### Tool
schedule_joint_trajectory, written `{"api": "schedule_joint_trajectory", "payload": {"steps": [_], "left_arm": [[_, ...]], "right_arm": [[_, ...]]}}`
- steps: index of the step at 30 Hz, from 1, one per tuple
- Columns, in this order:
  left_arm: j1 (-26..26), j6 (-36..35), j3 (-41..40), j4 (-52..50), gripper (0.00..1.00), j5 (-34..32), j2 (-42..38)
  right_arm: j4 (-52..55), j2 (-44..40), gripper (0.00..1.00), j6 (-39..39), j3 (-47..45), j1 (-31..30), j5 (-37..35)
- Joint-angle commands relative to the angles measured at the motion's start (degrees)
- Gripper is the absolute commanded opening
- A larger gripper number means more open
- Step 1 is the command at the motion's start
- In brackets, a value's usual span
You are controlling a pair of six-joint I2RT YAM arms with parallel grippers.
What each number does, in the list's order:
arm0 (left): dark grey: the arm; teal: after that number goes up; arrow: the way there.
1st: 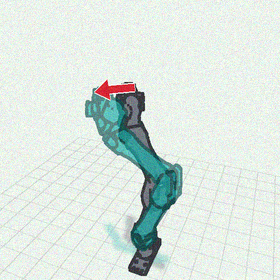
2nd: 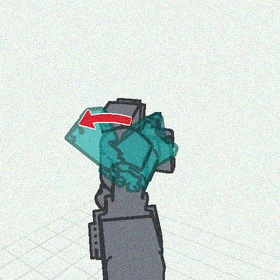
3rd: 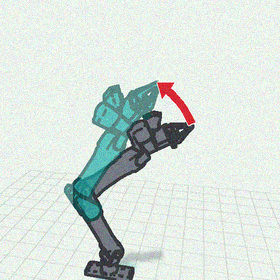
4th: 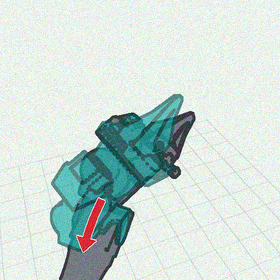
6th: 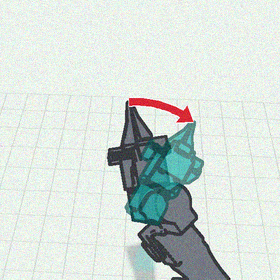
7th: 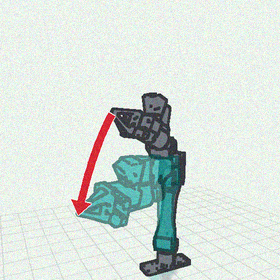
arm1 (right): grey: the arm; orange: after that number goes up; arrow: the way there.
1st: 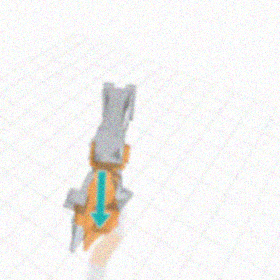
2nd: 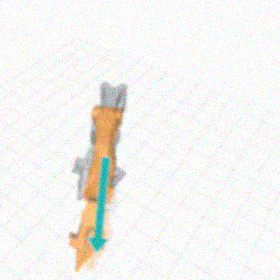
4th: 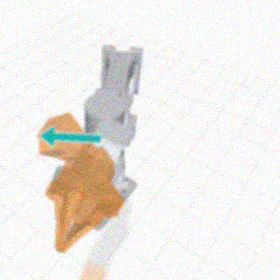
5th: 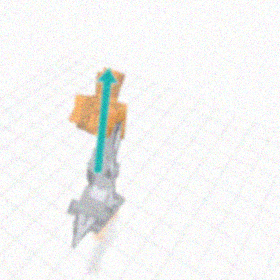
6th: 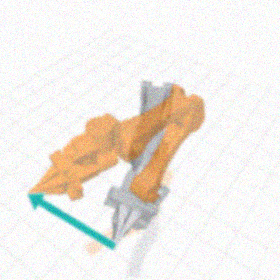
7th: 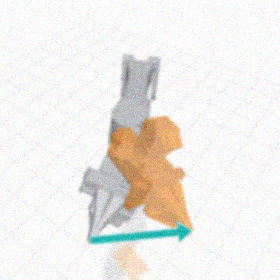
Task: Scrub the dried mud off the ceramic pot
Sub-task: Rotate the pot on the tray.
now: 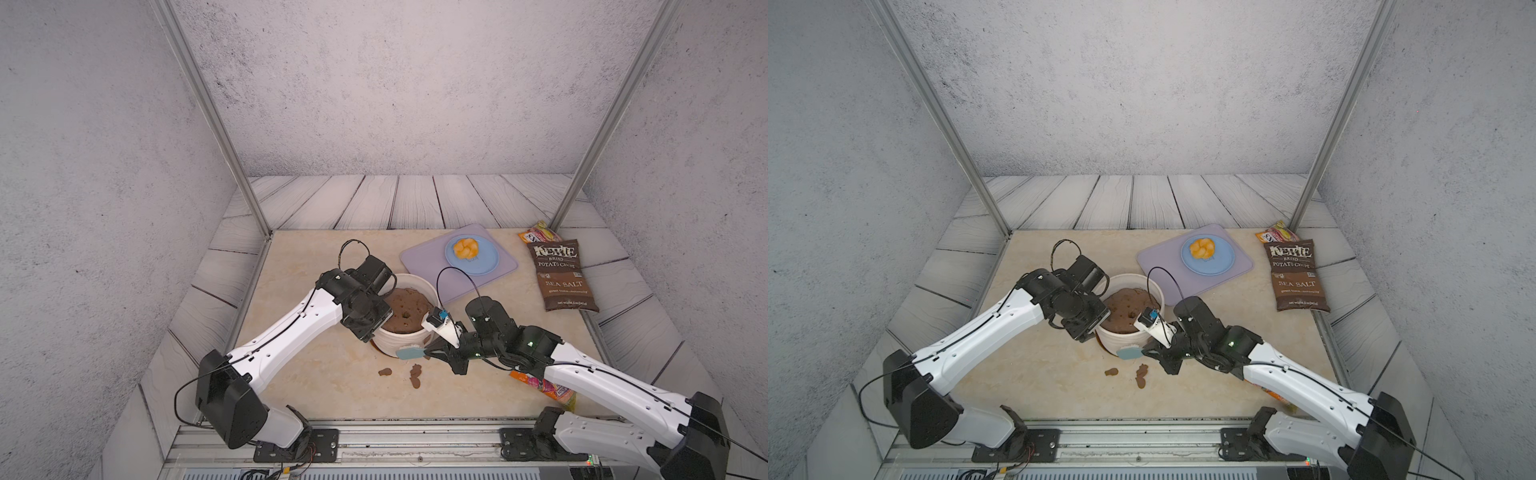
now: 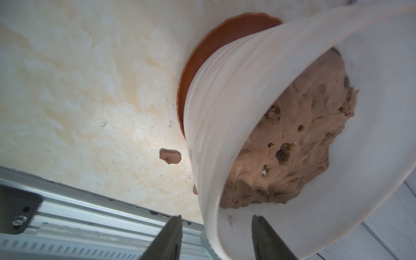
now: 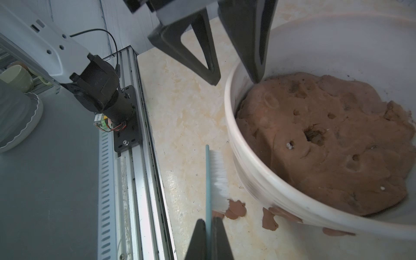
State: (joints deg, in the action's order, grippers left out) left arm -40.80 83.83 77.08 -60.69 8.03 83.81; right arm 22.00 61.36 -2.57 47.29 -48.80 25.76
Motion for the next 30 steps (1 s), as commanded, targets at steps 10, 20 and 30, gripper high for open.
{"api": "schedule_joint_trajectory", "payload": {"steps": [10,20,30], "left_arm": [[-2.09,1.81,1.54,-1.95,0.21,-2.06,3.9],[-0.46,-4.18,4.44,-6.99,0.15,-8.0,5.57],[4.38,-18.48,11.16,-12.66,0.15,-11.58,11.69]], "right_arm": [[-0.17,-3.67,0.0,2.66,-1.77,0.19,-1.58],[-3.26,-3.71,0.0,3.83,-2.73,0.18,-1.74],[-7.31,-2.38,0.0,2.84,-2.25,0.12,-4.22]]}}
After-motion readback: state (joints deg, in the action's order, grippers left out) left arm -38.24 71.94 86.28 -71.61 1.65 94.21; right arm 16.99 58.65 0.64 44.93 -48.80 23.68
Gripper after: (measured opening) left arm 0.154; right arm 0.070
